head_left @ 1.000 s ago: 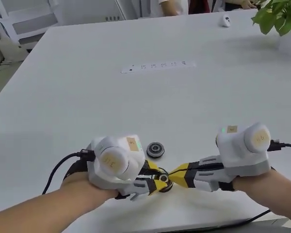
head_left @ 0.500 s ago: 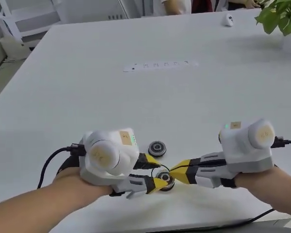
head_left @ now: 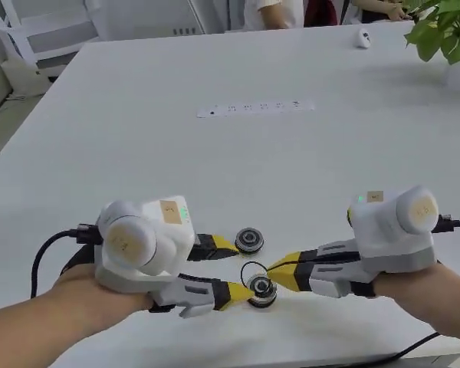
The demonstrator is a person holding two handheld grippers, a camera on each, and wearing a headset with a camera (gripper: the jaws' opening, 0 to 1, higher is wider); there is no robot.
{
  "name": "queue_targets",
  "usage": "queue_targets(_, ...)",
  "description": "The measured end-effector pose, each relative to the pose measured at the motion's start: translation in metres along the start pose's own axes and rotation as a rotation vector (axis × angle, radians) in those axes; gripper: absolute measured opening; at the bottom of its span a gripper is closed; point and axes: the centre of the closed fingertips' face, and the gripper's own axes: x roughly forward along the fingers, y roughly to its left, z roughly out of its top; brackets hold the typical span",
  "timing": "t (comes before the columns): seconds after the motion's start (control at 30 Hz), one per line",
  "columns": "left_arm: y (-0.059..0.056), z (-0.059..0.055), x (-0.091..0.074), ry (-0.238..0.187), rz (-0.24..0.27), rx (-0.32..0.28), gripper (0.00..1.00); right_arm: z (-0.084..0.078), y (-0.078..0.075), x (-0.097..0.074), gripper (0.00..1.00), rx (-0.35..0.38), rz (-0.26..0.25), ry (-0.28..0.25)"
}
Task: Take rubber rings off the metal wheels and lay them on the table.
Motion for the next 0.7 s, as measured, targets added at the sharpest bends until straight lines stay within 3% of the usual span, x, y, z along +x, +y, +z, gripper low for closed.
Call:
queue_targets(0.27,0.002,-0.003,-0.014,-0.006,0.02,-0.02,0.43,0.01,0.001,0.005,0.0,-0.017,0.015,-0.003)
queue_targets(0.7,0.007,-0.021,-0.044,0.014,0.06,-0.068,0.52,0.018,0.006,0.016,0.0,-0.041,0.043,0.005)
